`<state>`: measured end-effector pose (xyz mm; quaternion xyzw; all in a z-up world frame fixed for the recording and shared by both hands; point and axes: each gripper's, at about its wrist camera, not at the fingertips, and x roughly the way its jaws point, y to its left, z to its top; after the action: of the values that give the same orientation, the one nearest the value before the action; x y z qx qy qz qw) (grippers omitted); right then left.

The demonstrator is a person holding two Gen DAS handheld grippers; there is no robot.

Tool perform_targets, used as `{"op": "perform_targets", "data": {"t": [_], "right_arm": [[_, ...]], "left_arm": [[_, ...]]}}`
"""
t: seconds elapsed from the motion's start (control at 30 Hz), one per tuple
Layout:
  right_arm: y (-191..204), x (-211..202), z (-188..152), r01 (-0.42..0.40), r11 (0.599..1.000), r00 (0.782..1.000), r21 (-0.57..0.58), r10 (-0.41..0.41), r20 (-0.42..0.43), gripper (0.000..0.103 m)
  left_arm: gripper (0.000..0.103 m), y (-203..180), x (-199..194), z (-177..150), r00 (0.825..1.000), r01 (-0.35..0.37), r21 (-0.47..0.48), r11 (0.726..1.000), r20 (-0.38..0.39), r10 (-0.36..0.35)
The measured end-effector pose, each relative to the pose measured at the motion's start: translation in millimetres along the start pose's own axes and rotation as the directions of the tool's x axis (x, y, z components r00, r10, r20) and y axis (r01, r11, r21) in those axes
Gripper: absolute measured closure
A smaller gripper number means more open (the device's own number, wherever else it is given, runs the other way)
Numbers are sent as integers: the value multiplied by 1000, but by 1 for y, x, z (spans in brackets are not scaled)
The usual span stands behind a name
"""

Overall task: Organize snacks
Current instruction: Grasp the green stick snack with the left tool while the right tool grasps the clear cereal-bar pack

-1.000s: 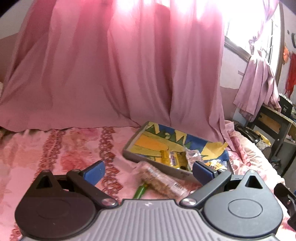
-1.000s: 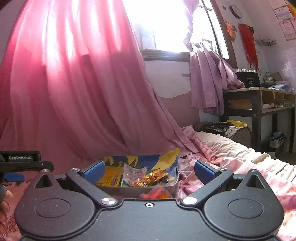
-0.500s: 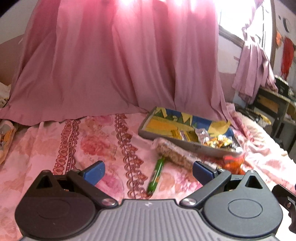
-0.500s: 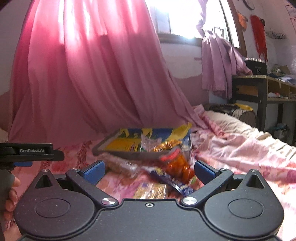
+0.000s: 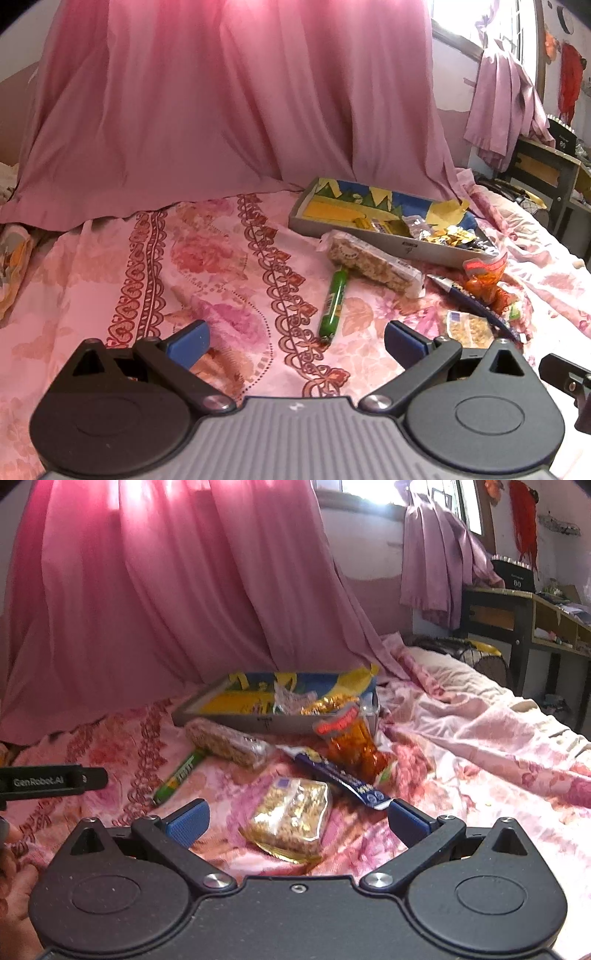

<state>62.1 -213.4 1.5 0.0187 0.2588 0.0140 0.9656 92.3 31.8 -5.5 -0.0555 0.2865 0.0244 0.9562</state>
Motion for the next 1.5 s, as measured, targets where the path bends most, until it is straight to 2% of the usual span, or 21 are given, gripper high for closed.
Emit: {"op": "perform_targets", "data": {"t": [0.2,0.57,0.93,1.13,1.5], "right_arm": [[3,11,-3,20,1000,998,-16,-21,-51,1],[4,24,-7,34,999,992,-37,-38,-118,1],[6,37,-11,42,997,982,-59,-52,-180,1],[7,48,-10,10,998,981,-54,-20,-193,1],[11,98,-7,7,998,980,-68,-20,-198,1]], "left_arm": [[0,6,10,-5,998,20,-5,1000,-51,-21],[0,5,22,-5,995,37,-1,999,-90,-37],[1,-1,43,-5,988,36,56,998,-151,-28],[0,-2,64,6,977,12,87,996,-214,7],[0,-1,116,28,970,46,37,998,-241,-36]]}}
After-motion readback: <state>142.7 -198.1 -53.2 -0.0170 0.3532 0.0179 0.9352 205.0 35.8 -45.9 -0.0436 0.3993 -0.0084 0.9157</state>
